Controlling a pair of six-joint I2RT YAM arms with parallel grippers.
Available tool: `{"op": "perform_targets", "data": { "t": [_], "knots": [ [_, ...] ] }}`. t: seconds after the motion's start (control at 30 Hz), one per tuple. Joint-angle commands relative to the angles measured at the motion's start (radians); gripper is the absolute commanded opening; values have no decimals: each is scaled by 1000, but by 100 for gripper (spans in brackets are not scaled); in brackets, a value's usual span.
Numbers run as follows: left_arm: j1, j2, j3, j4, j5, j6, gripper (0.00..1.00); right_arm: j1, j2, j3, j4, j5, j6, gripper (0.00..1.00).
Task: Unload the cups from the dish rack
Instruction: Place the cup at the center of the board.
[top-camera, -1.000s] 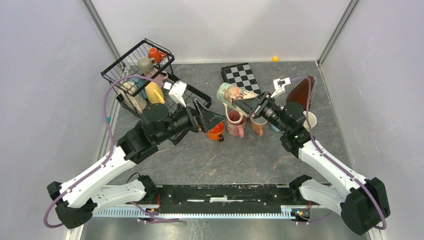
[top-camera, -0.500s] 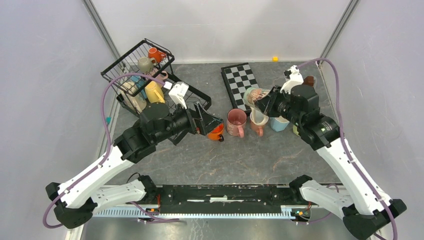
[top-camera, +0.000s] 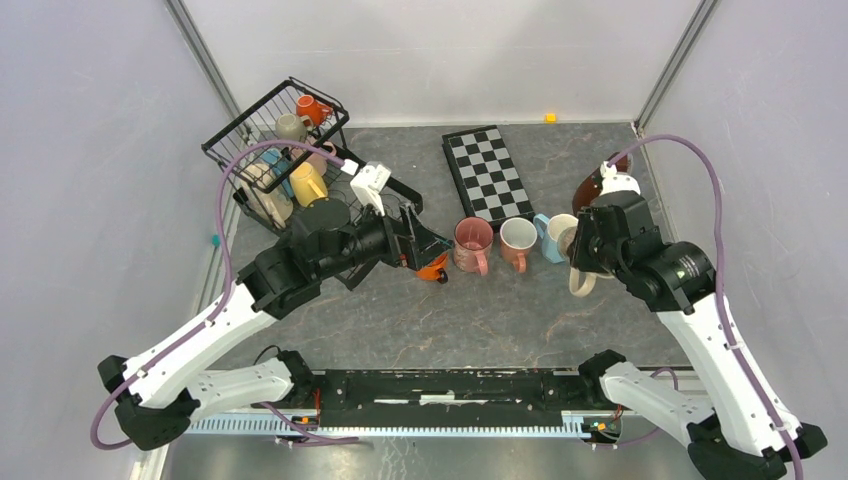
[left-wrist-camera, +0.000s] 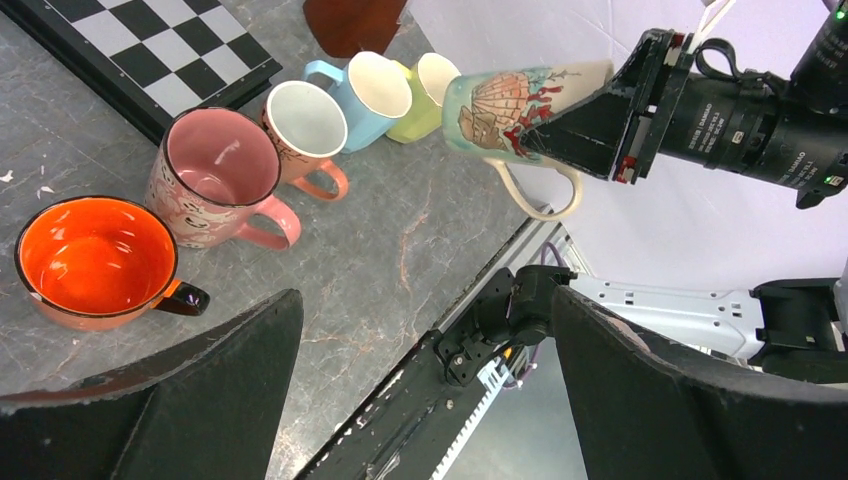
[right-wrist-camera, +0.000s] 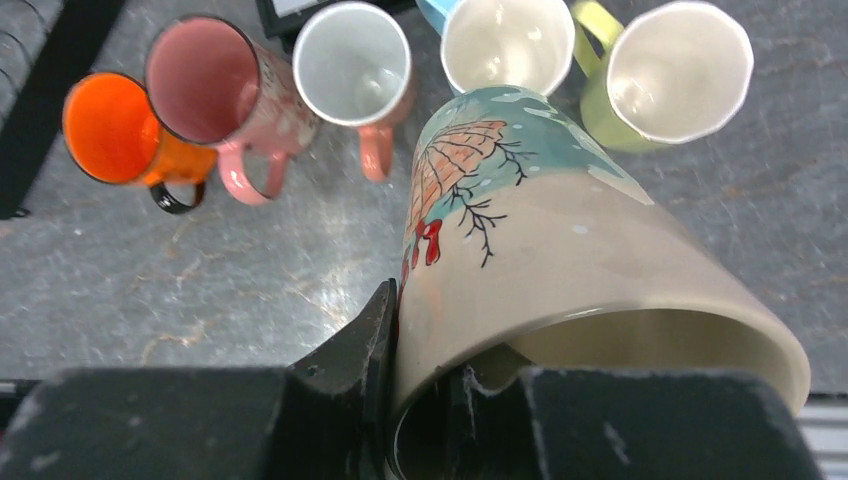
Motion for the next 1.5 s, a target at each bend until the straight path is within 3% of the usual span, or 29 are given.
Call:
{"op": "perform_targets", "data": {
  "t": [0.0, 0.3, 0.5, 0.87, 1.13, 1.3, 1.47],
  "knots": [
    [-4, 10, 41, 18, 32, 35, 100, 0, -24, -28, -24, 43, -35, 0],
    [-4, 9, 21, 22, 61, 25, 100, -37, 29, -206, 57, -17, -116, 0],
    [-4, 5, 9, 22, 63, 20, 100, -160, 66, -279, 114, -78, -202, 0],
    [-5, 16, 0, 20, 63, 22, 100, -320, 166, -323, 207, -185, -299, 0],
    [-5, 28, 10, 12, 63, 26, 100, -337, 225, -361, 260, -224, -307, 0],
    [-5, 36, 13, 6, 67, 27, 100, -336, 247, -389, 277, -216, -307, 5],
    [-4, 39, 14, -2, 62, 27, 100, -336, 246, -409, 291, -191, -311, 17]
  ]
}}
